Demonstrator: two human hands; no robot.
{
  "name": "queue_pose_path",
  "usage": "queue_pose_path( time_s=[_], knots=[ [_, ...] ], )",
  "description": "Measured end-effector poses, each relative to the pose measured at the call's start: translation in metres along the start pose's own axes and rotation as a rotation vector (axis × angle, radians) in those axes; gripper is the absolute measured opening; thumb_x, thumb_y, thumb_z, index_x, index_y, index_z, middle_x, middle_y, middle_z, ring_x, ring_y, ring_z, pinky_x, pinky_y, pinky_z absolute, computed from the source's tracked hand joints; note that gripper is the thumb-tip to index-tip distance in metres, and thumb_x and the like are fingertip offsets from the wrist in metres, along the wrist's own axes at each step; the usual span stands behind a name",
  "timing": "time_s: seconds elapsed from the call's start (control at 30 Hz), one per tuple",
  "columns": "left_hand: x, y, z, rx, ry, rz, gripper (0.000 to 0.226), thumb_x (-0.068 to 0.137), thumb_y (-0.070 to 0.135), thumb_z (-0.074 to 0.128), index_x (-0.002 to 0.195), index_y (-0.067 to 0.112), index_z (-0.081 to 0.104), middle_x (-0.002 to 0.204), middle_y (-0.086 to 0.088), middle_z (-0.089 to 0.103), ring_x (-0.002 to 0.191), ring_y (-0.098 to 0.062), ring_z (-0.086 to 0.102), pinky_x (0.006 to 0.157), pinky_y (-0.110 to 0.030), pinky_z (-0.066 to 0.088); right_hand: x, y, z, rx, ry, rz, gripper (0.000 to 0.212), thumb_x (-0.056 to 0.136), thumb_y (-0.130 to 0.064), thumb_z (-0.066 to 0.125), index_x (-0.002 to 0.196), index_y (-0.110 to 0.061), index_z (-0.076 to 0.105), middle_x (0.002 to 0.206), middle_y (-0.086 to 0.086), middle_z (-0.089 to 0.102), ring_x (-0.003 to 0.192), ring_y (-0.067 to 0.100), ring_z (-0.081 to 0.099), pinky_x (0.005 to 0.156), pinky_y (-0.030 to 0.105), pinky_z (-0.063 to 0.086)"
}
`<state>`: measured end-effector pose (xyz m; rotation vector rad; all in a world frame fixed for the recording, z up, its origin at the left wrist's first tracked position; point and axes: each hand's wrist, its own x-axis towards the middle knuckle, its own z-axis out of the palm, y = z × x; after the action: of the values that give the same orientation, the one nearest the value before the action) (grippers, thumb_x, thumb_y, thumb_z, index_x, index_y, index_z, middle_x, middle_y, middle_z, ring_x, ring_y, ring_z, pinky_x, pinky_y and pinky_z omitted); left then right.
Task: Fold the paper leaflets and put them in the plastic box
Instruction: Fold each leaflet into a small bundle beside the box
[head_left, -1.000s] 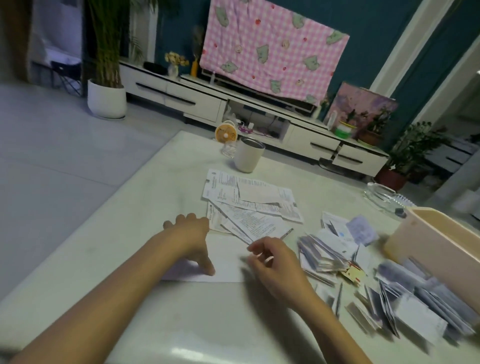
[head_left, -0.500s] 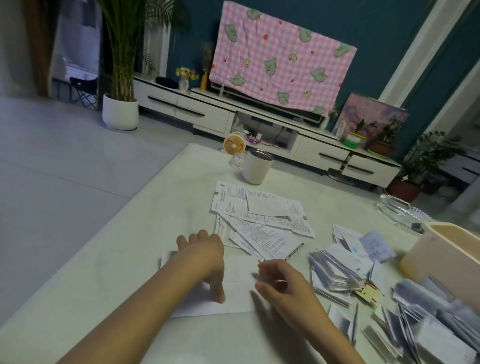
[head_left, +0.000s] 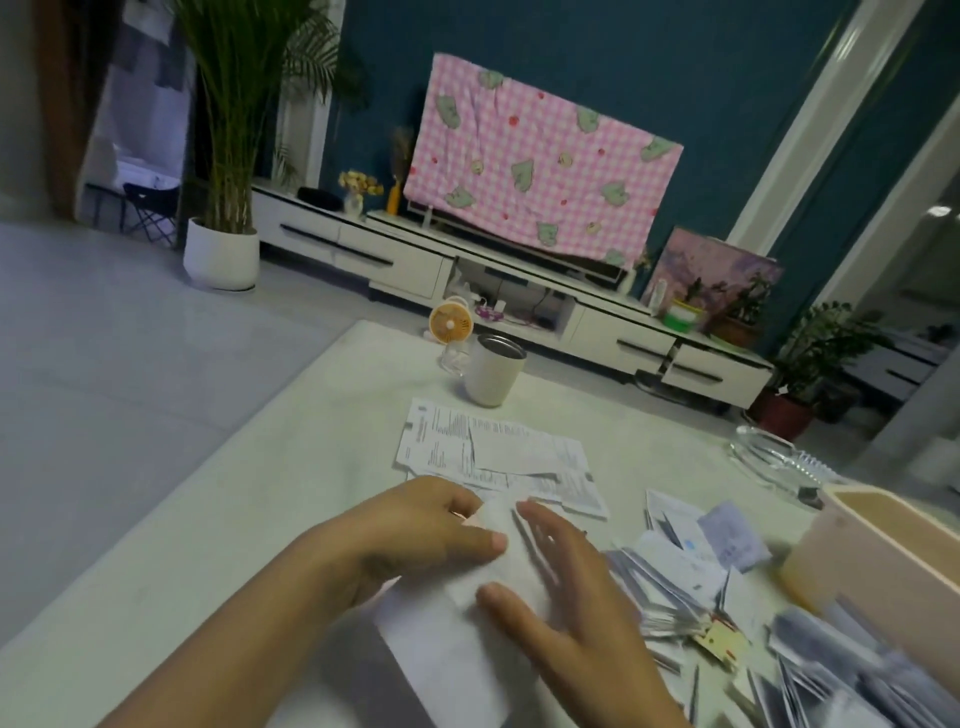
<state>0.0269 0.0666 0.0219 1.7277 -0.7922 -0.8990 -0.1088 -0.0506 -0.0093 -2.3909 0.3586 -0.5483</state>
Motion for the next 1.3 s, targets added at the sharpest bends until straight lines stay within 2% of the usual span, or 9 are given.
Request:
queue_pose_path(
  time_s=[0.1,0.2,0.37,0.57,0.7,0.9,1.0,1.07,1.3],
  knots=[
    [0.004,0.003,0.009,-0.133,0.036,0.037,0.014,0.079,0.025,0.073,0.084,0.012,0.071,0.084,-0.003,0.074,0.076,-0.015,0.070,0.078,-0.028,0.057,0.004,-0.005,-0.002,0.088,-0.082,0.039,0.078,0.055,-0.074,0.064,0.124,-0.044,0.042,0.121,-0.030,0.054,0.114,-0.014,0.046,0.093,0.008,0.037],
    [0.006,0.005,0.015,-0.133,0.161,0.097,0.018,0.075,0.031,0.075,0.069,0.018,0.064,0.067,0.004,0.067,0.059,-0.005,0.059,0.055,-0.012,0.045,0.006,-0.003,-0.003,0.220,0.061,0.098,0.034,0.070,-0.043,0.067,0.100,-0.030,0.056,0.086,-0.011,0.070,0.076,-0.006,0.061,0.069,0.014,0.046],
    [0.017,-0.004,0.008,0.024,0.439,0.147,0.031,0.071,0.040,0.076,0.091,0.023,0.060,0.089,0.005,0.063,0.075,-0.005,0.056,0.065,-0.018,0.044,0.012,0.000,-0.014,0.442,0.149,0.280,0.004,0.082,-0.008,0.068,0.085,-0.010,0.065,0.076,-0.003,0.070,0.068,0.005,0.060,0.063,0.018,0.045],
    [0.005,0.001,0.015,-0.092,0.020,0.013,0.020,0.084,0.037,0.065,0.089,0.017,0.068,0.091,0.004,0.071,0.083,-0.007,0.066,0.075,-0.023,0.049,0.012,0.002,-0.014,0.657,0.259,0.440,0.015,0.094,-0.016,0.051,0.106,-0.015,0.060,0.107,0.007,0.068,0.099,0.026,0.063,0.079,0.042,0.054],
    [0.010,-0.002,0.026,-0.096,0.102,0.047,0.017,0.088,0.022,0.063,0.082,0.006,0.064,0.085,-0.001,0.066,0.074,-0.009,0.060,0.071,-0.021,0.051,0.010,-0.005,-0.017,0.694,0.260,0.465,0.018,0.095,-0.018,0.050,0.110,-0.011,0.056,0.108,0.011,0.064,0.085,0.024,0.060,0.049,0.025,0.048],
    [0.015,-0.004,0.031,-0.218,0.224,0.123,0.027,0.088,0.015,0.062,0.066,0.006,0.051,0.071,-0.005,0.053,0.064,-0.010,0.054,0.058,-0.015,0.051,0.010,-0.001,-0.027,0.584,0.477,0.434,0.018,0.091,-0.013,0.056,0.107,-0.015,0.049,0.093,0.000,0.057,0.075,0.010,0.051,0.061,0.018,0.041],
    [0.016,-0.005,0.040,-0.193,0.251,0.200,0.023,0.087,0.017,0.063,0.082,-0.005,0.065,0.083,-0.010,0.066,0.069,-0.012,0.056,0.072,-0.026,0.049,0.012,-0.001,-0.028,0.473,0.301,0.404,0.013,0.093,-0.029,0.054,0.100,-0.019,0.058,0.095,-0.007,0.063,0.082,0.006,0.057,0.065,0.017,0.042],
    [0.014,-0.003,0.048,-0.207,0.225,0.242,0.012,0.088,0.016,0.062,0.084,0.010,0.071,0.084,-0.001,0.072,0.064,-0.002,0.060,0.067,-0.017,0.048,0.013,-0.001,-0.025,0.471,0.211,0.425,0.020,0.093,-0.036,0.053,0.105,-0.022,0.061,0.099,-0.010,0.068,0.091,0.007,0.063,0.066,0.021,0.043],
    [0.012,-0.004,0.053,-0.216,0.287,0.260,0.030,0.084,0.008,0.065,0.108,0.021,0.054,0.082,0.006,0.069,0.068,-0.001,0.063,0.062,-0.014,0.049,0.009,0.004,-0.030,0.700,0.282,0.432,0.029,0.088,-0.010,0.061,0.116,-0.016,0.055,0.094,0.005,0.073,0.090,0.023,0.068,0.078,0.036,0.054]
  ],
)
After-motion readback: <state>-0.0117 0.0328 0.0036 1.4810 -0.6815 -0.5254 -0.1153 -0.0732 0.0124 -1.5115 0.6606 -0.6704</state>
